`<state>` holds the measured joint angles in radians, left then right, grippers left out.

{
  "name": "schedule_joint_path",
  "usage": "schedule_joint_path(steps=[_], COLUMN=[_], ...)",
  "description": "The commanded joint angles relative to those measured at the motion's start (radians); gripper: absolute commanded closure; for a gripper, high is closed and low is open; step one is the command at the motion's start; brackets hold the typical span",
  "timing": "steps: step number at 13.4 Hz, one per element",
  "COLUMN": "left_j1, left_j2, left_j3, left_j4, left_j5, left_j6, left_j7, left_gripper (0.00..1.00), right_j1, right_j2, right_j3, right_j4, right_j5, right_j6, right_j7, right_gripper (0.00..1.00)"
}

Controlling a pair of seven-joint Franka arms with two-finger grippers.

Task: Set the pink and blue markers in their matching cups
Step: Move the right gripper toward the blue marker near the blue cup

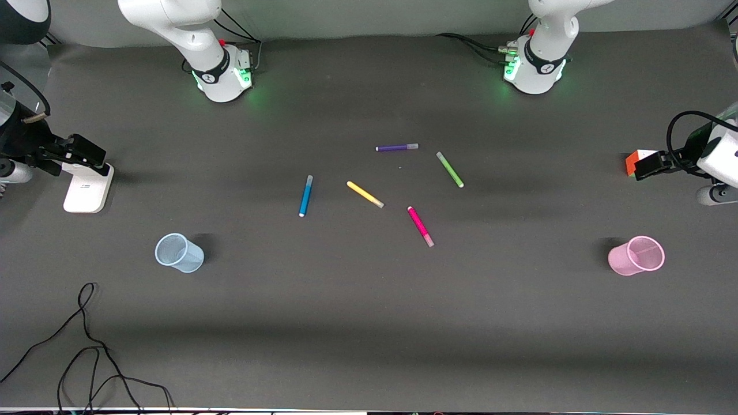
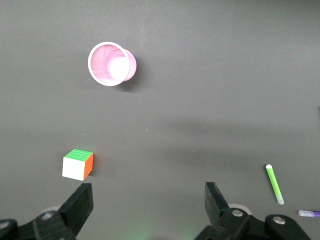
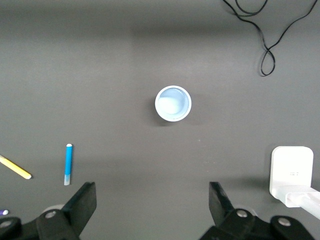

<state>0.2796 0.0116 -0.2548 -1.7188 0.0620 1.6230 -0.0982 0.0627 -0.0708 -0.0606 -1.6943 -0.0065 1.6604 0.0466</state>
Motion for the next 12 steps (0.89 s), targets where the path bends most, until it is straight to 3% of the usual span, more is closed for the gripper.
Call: schedule_joint_path(steps=[1,5,9,12], left_j1=[0.000,-0.005,-0.039,-0.078], left_j2=[0.005,0.005,0.010,0.031], left_j3=[0.002,0.002,-0.004,-0.004], left_j4=[0.021,0.039,0.047,0.045], left_j5=[-0.007,-0.007,-0.008,-0.010], left_j6=[-0.023,-0.047,-0.072,-0.072], left_j7=[0.023,0.028,0.012,-0.007], left_gripper=[0.01,0.01,0.01,0.01], right_j1=[-0.017,-0.003,0.143,0.150], right_j2=[0.013,0.049,0.222,0.362], right_j3=[0.013,0.021,0.025,0.048], right_j4=[0.018,0.010,0.008,0.012], right_j5=[0.042,0.042,0.059,0.250], right_j6=[-0.021,-0.027,-0.080,-0.039], right_j7=[-0.013,-0.007,0.163,0.202], right_gripper=[0.00,0.00,0.00,0.00])
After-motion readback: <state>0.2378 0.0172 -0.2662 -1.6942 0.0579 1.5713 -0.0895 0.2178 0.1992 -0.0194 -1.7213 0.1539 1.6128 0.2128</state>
